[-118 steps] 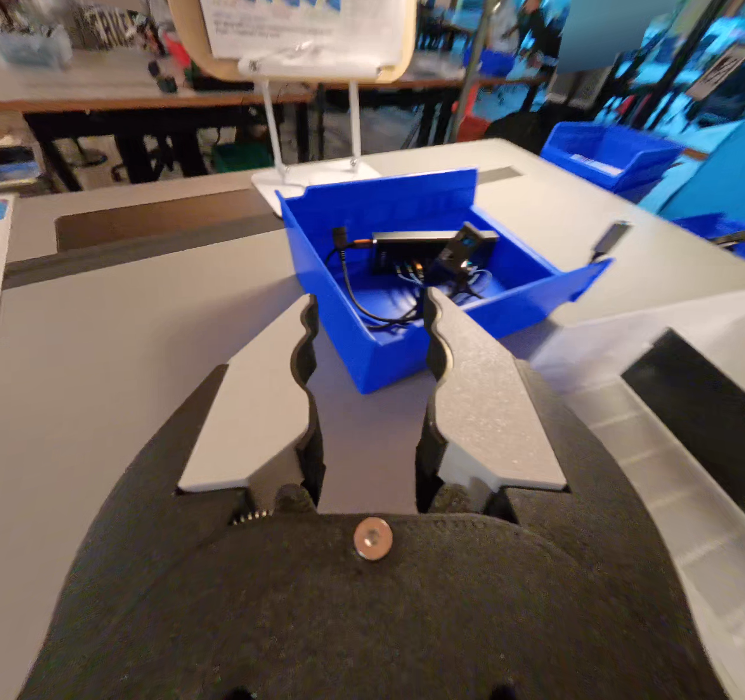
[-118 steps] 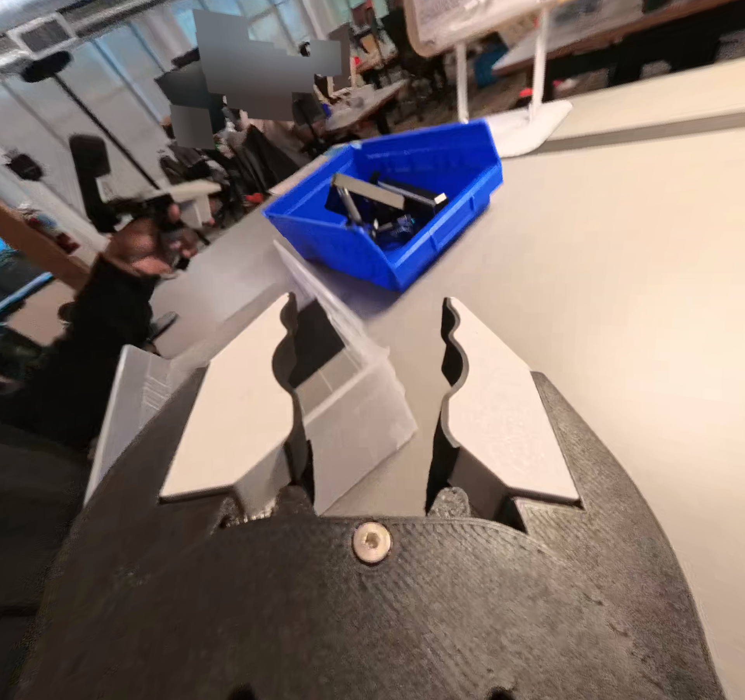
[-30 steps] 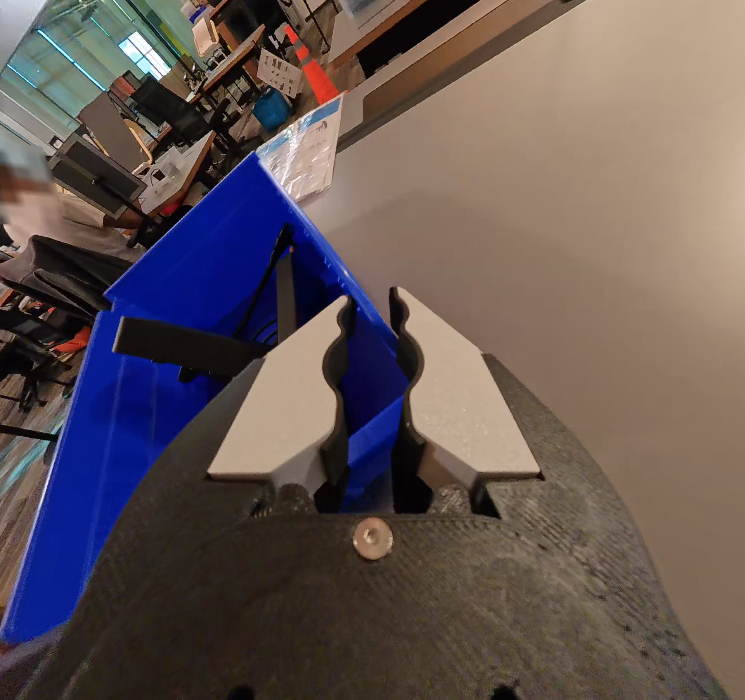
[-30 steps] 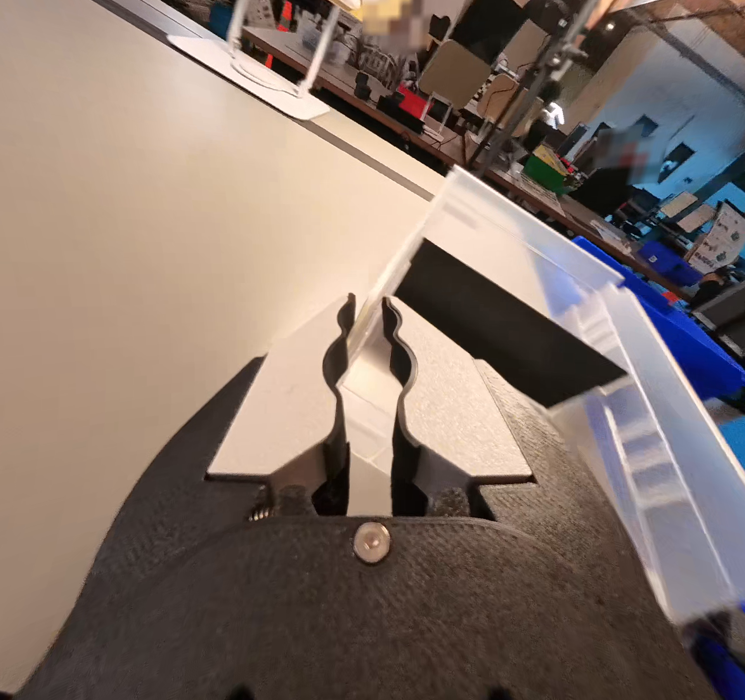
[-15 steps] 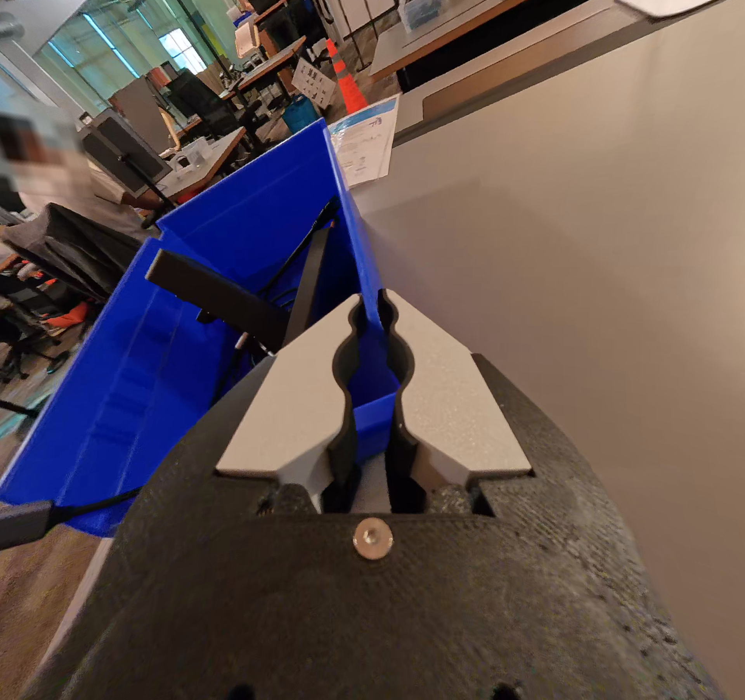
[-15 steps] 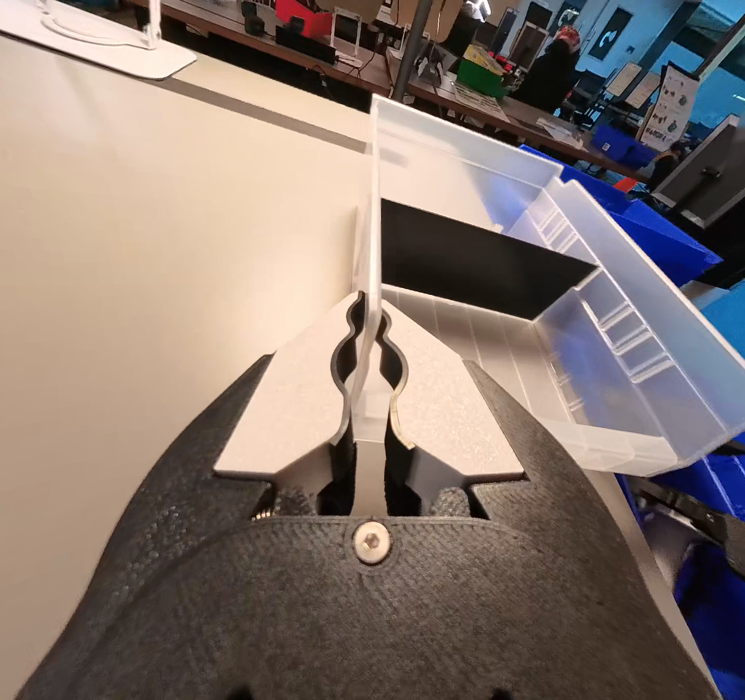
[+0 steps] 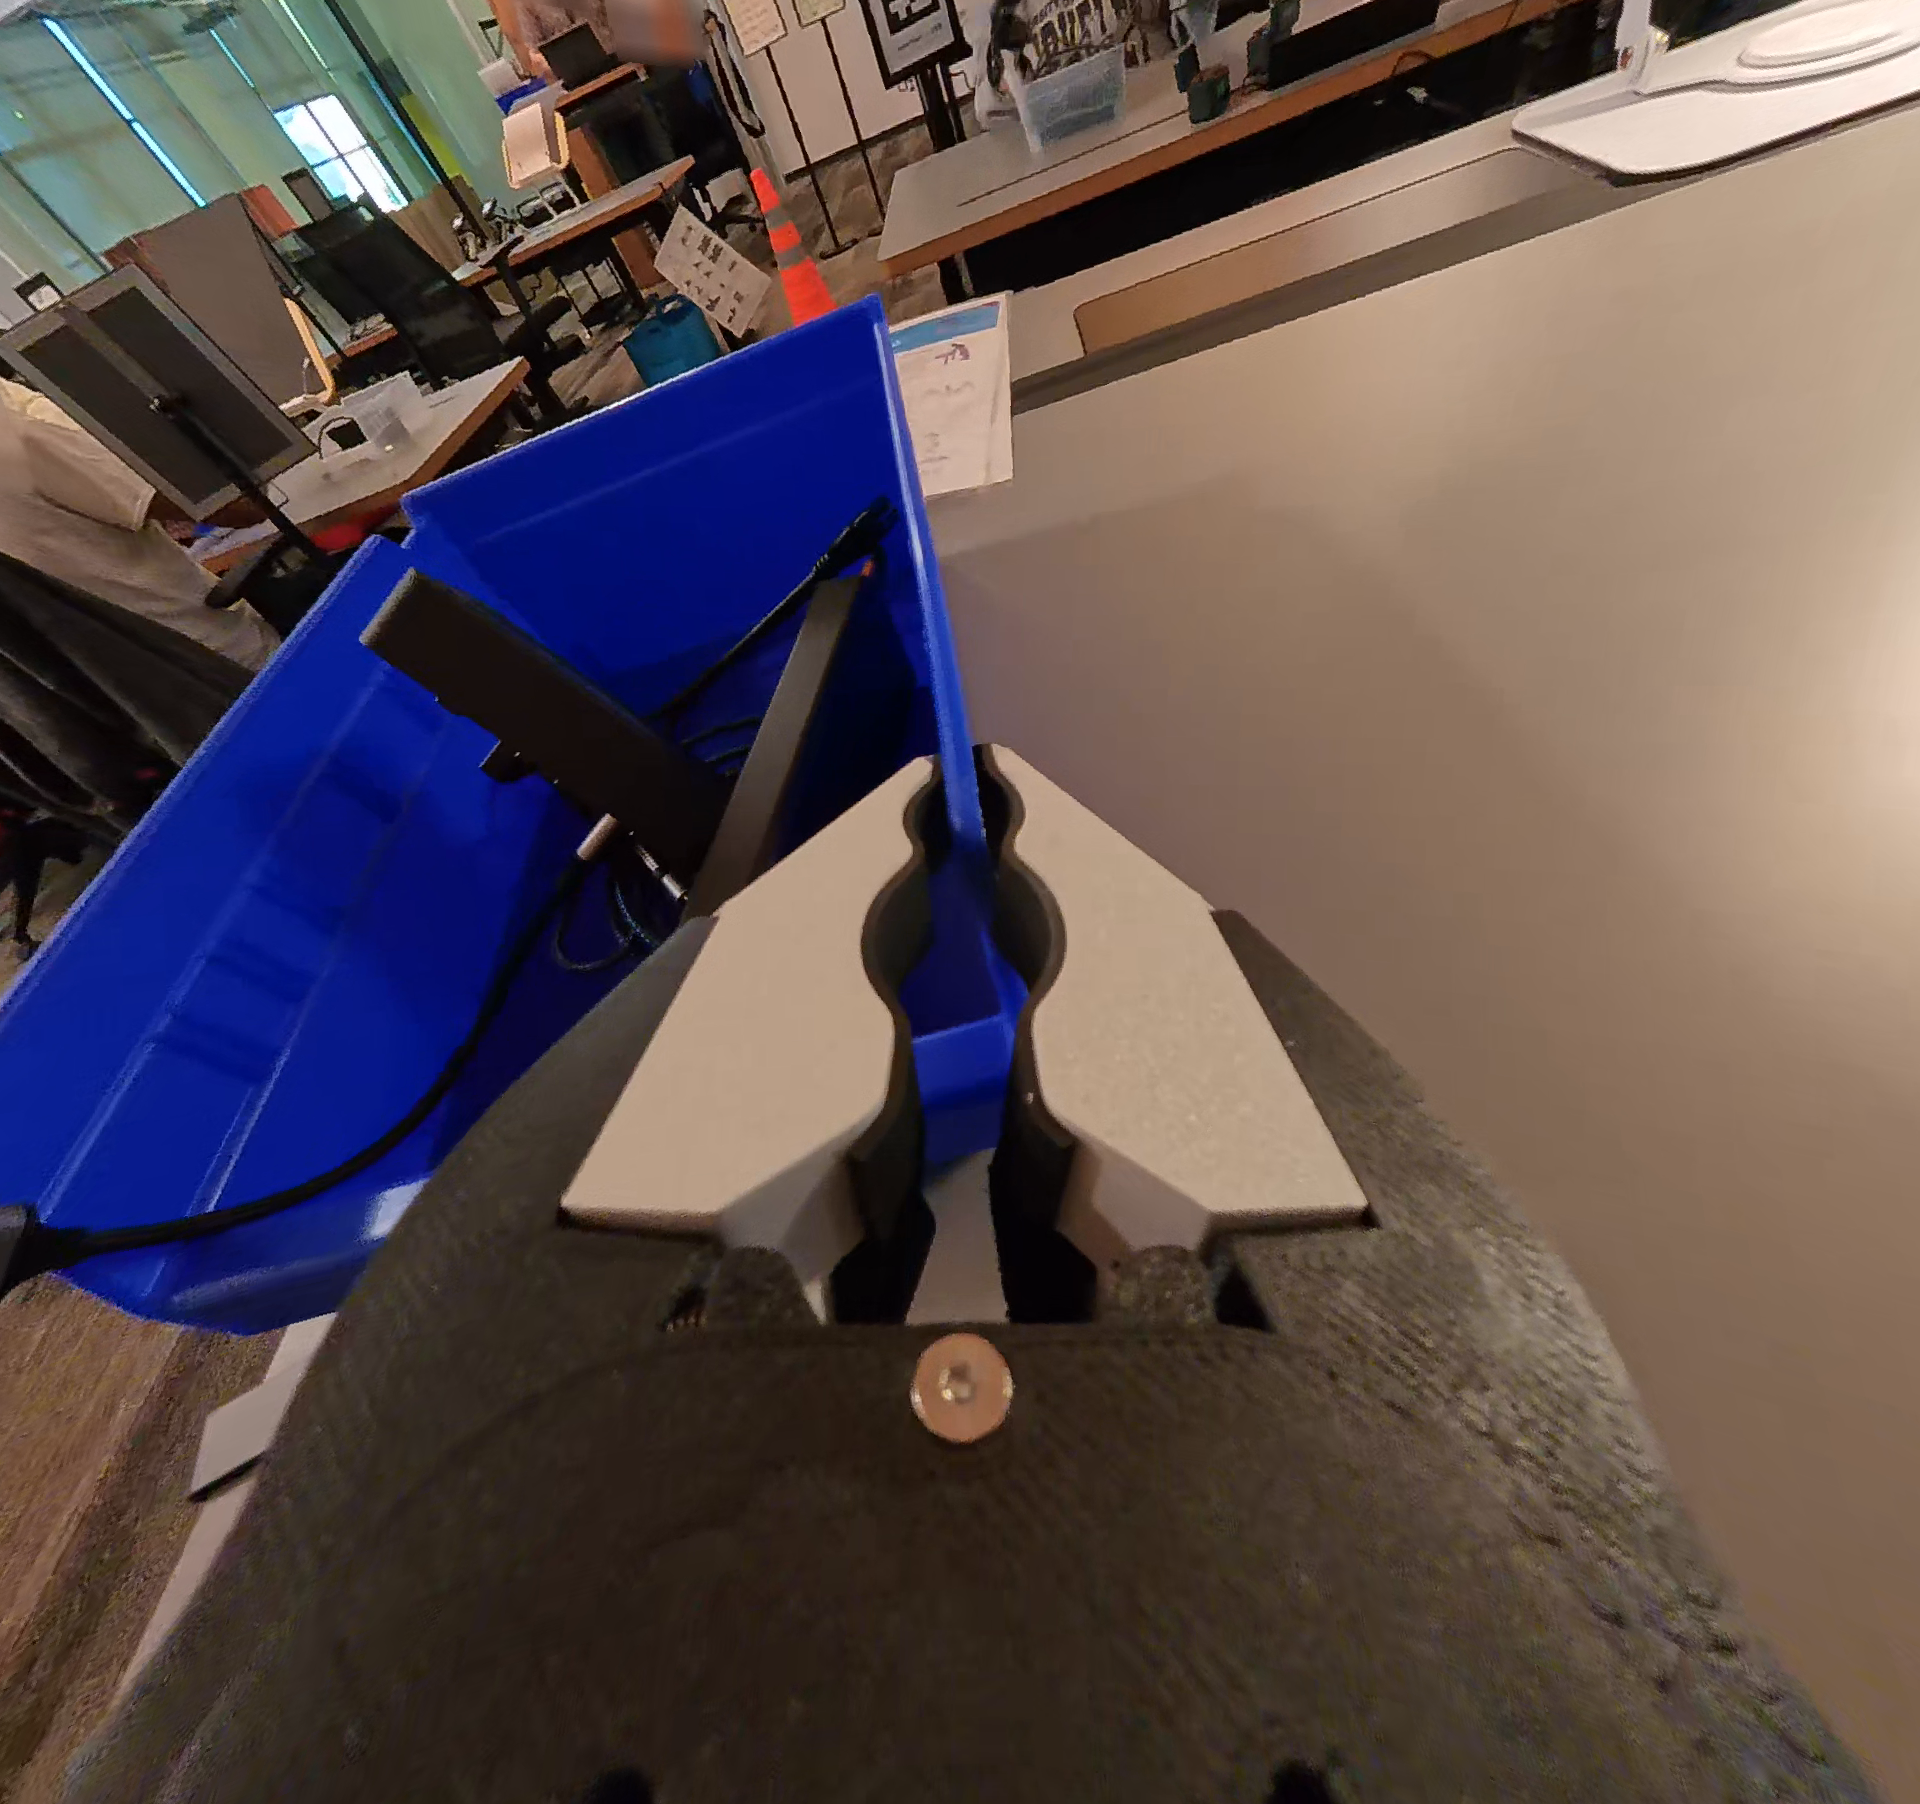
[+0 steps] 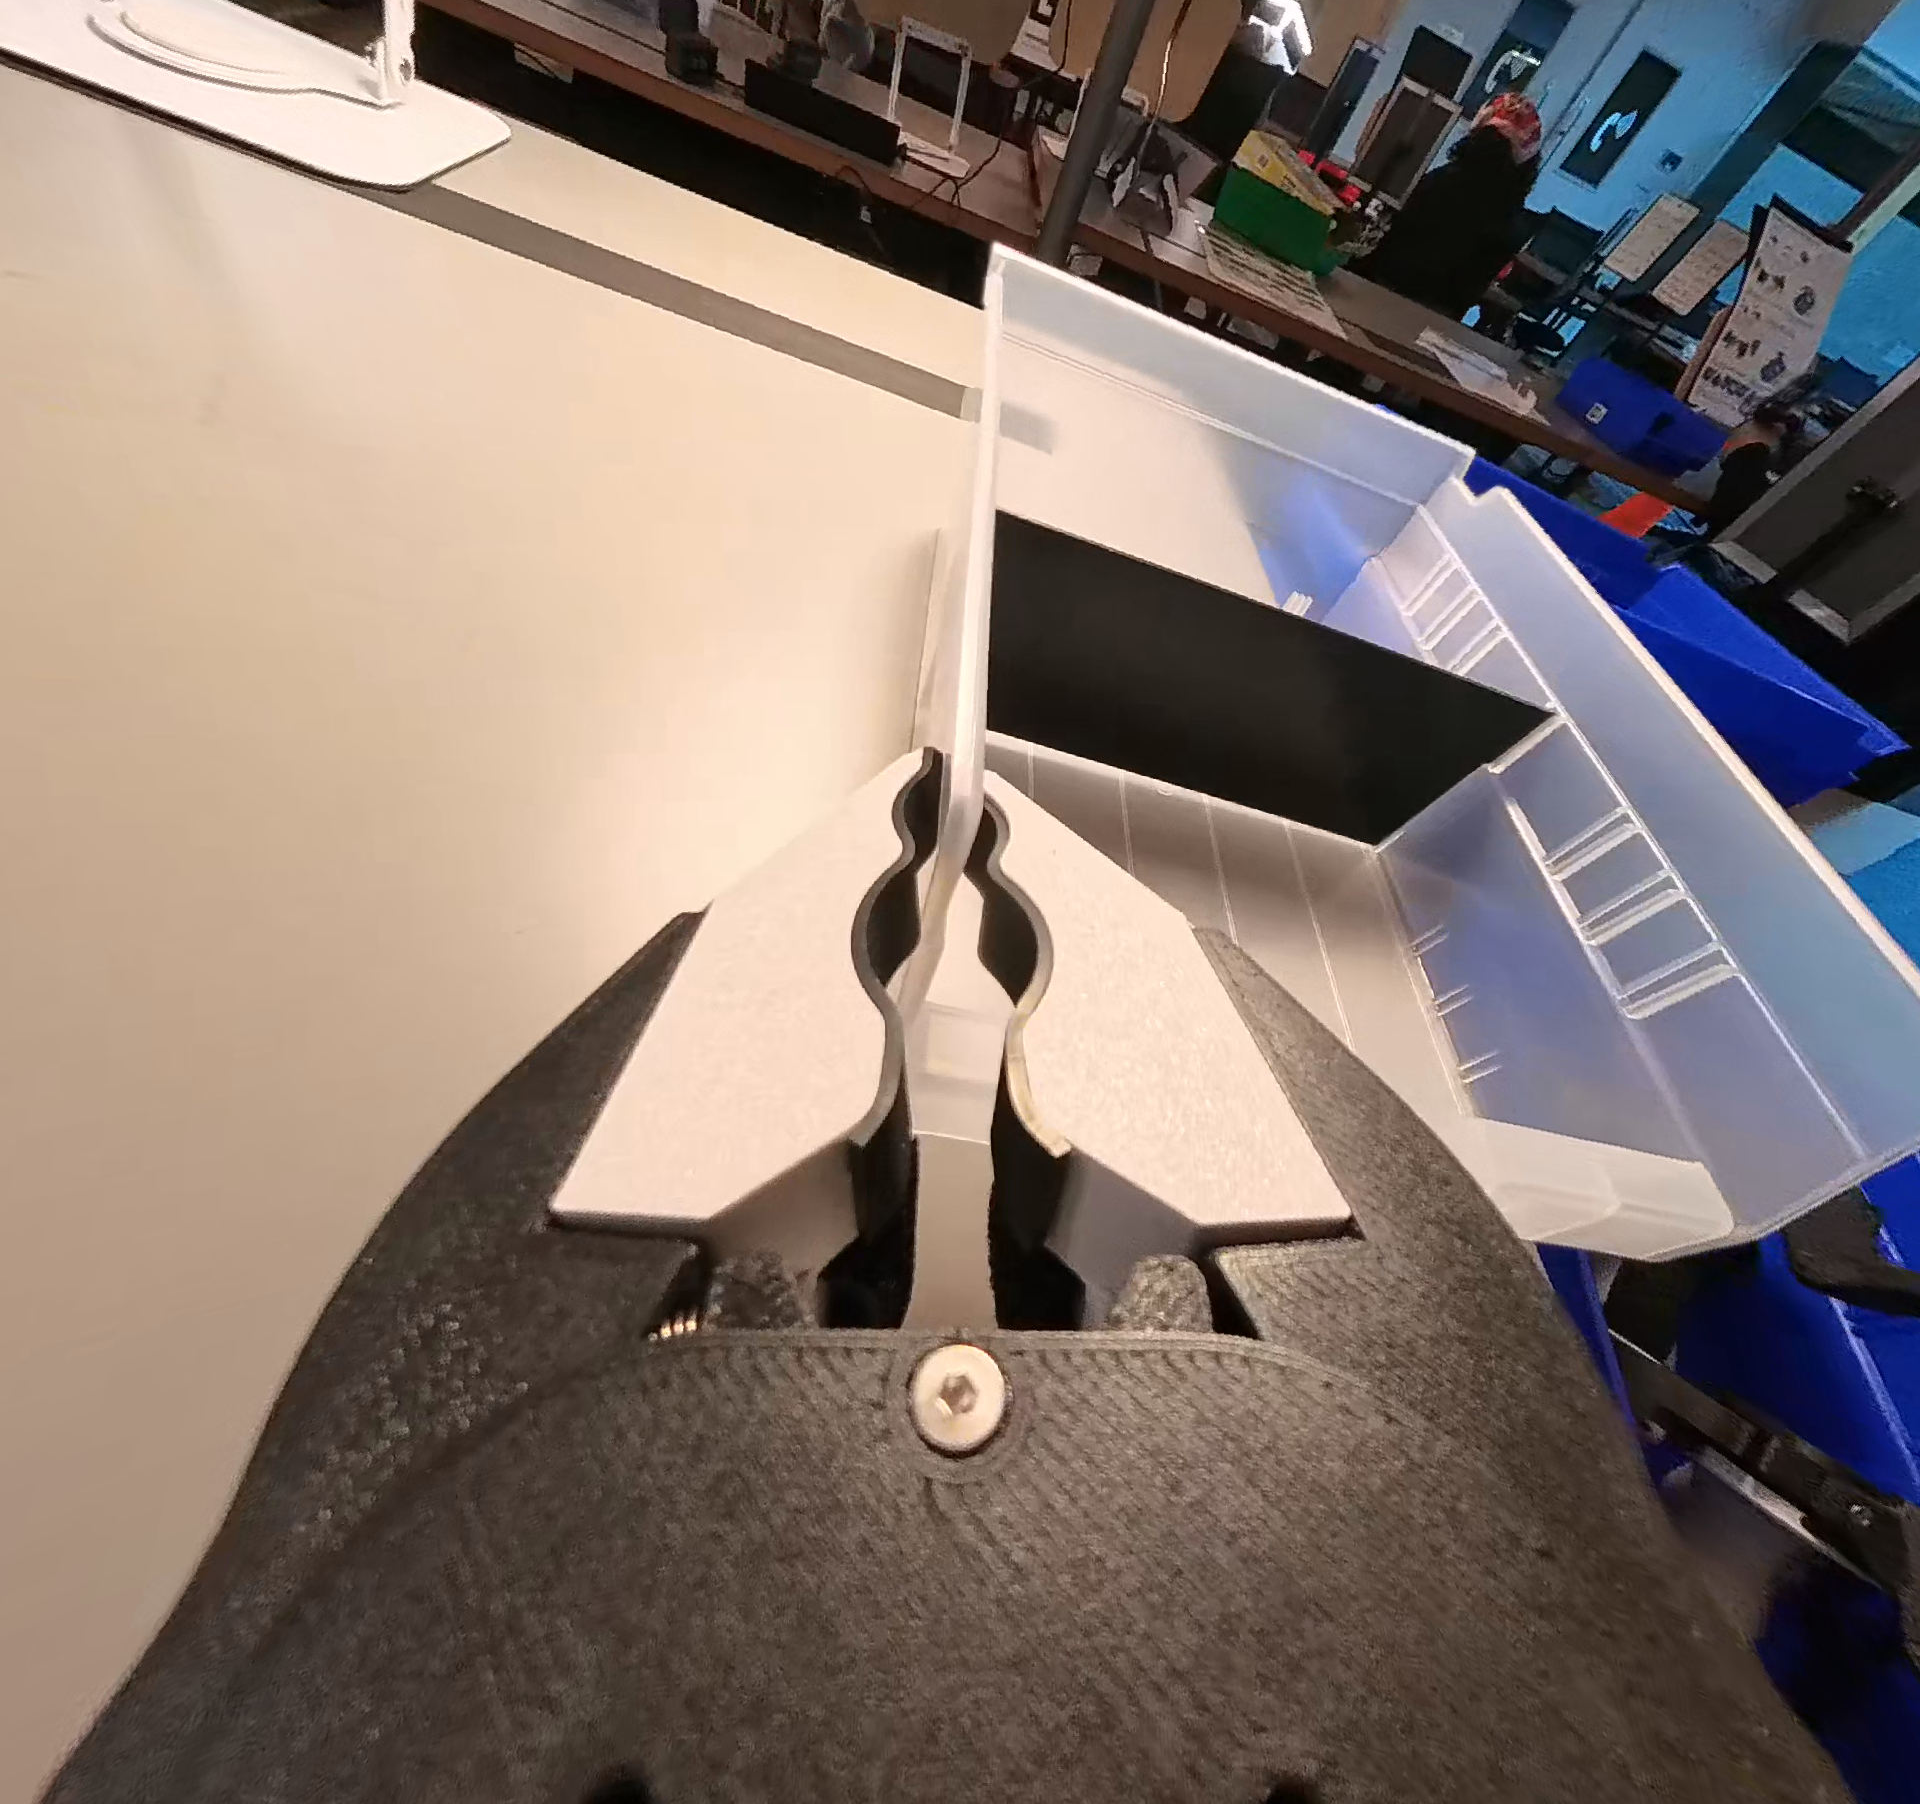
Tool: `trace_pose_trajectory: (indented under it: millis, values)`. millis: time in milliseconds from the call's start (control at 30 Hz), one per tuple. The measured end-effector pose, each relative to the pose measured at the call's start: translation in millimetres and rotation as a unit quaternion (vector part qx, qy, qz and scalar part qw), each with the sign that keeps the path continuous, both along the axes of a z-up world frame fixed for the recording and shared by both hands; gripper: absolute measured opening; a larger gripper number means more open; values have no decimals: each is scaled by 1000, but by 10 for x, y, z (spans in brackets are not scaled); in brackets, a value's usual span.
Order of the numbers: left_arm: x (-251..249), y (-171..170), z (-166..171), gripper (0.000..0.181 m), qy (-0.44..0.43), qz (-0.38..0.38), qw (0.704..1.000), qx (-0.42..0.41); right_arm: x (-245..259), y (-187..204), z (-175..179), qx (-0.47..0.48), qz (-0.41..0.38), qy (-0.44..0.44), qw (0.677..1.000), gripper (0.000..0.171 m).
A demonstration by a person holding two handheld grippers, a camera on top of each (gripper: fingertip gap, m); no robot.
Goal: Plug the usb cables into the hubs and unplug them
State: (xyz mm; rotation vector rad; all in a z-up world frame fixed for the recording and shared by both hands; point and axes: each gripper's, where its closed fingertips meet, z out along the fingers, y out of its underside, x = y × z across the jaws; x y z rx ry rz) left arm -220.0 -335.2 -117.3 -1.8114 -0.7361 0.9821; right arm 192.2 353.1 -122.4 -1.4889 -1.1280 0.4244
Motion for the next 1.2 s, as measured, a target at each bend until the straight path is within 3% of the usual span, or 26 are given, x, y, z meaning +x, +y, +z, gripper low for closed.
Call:
trace_pose_trajectory:
  millis: [800, 1200]
  values:
    - [-72, -136, 3, 7, 15, -77, 997, 11, 103, 26, -3, -14, 12, 10, 1000, 2]
    - [1, -61, 4, 7, 13, -74, 997, 16, 123, -2, -6, -14, 17, 9, 1000, 2]
